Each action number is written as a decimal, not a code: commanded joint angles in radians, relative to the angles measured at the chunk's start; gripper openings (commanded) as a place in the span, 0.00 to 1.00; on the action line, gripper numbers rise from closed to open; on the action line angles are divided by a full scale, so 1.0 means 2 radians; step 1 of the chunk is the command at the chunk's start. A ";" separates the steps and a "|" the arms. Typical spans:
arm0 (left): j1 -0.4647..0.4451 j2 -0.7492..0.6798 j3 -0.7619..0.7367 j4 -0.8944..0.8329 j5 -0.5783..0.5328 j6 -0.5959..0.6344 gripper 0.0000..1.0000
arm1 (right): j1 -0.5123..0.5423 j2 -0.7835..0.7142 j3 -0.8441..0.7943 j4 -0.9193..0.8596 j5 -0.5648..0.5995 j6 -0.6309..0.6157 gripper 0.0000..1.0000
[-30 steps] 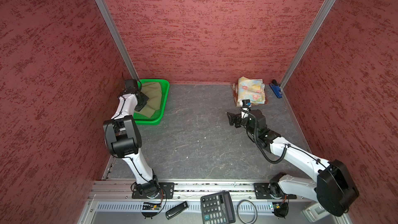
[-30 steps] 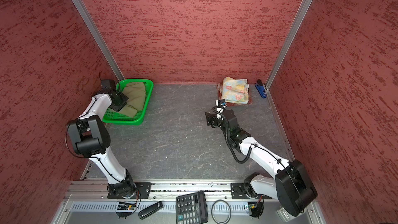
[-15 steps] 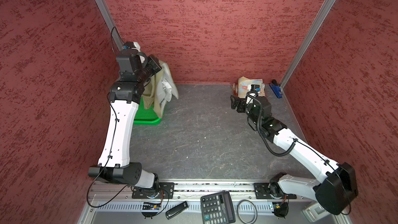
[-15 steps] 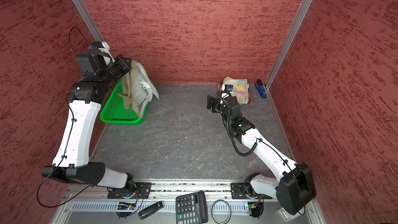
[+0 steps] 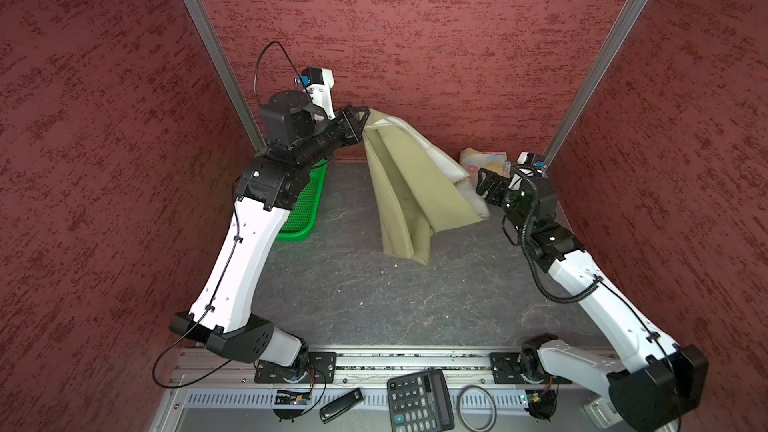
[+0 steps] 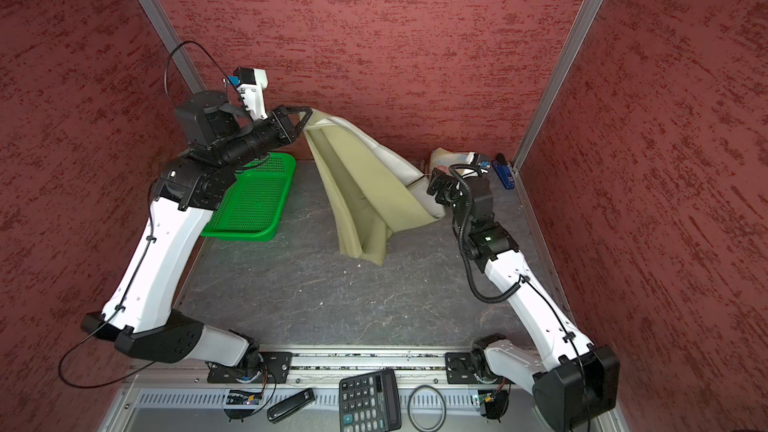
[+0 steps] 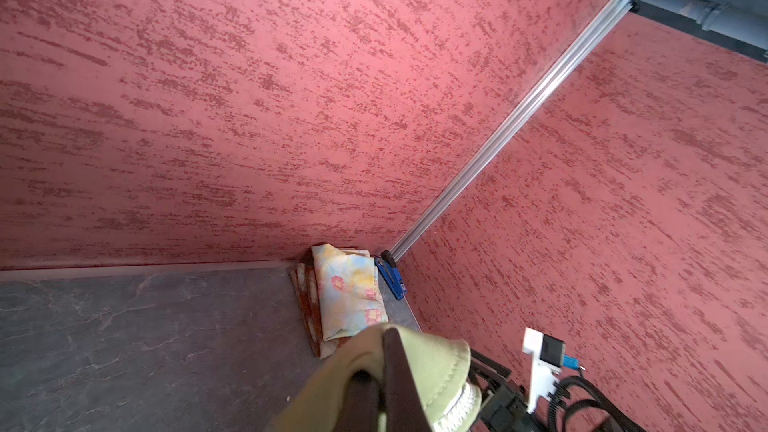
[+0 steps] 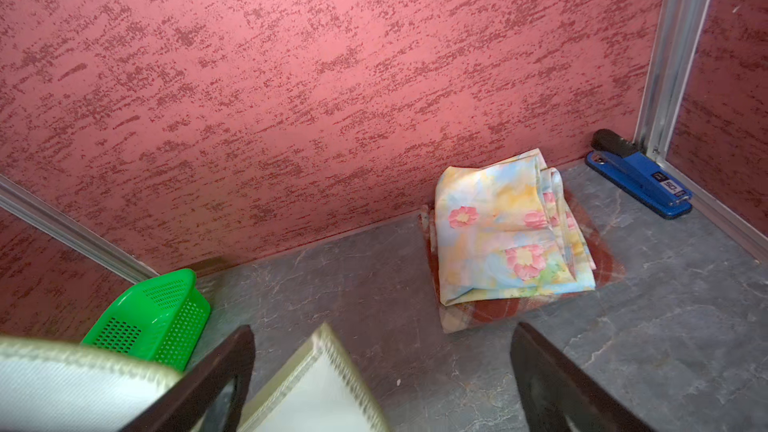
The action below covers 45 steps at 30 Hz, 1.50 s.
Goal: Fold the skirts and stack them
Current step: 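Pull the olive skirt out of the basket with the left gripper onto the table center, then grasp the olive skirt's near edge with both grippers and lift it up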
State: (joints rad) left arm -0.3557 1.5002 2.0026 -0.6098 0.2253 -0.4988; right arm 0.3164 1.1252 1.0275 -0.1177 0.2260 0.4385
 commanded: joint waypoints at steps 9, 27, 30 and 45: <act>0.036 0.138 -0.062 -0.100 -0.026 0.022 1.00 | -0.003 0.040 0.018 -0.086 -0.052 -0.030 0.96; -0.075 -0.042 -0.488 -0.066 -0.115 -0.059 0.95 | 0.035 0.051 -0.138 -0.089 -0.175 0.027 0.92; -0.073 -0.029 -0.512 -0.055 -0.121 -0.075 0.94 | 0.043 0.056 -0.162 -0.077 -0.187 0.055 0.90; -0.017 0.043 -0.568 0.079 -0.084 -0.131 0.77 | 0.054 0.099 -0.244 0.047 -0.229 0.250 0.77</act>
State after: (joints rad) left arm -0.3962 1.5661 0.8730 -0.5484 0.0280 -0.7216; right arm 0.4183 1.3056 0.5594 -0.1215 -0.2054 0.8169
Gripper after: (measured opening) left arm 0.769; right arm 0.769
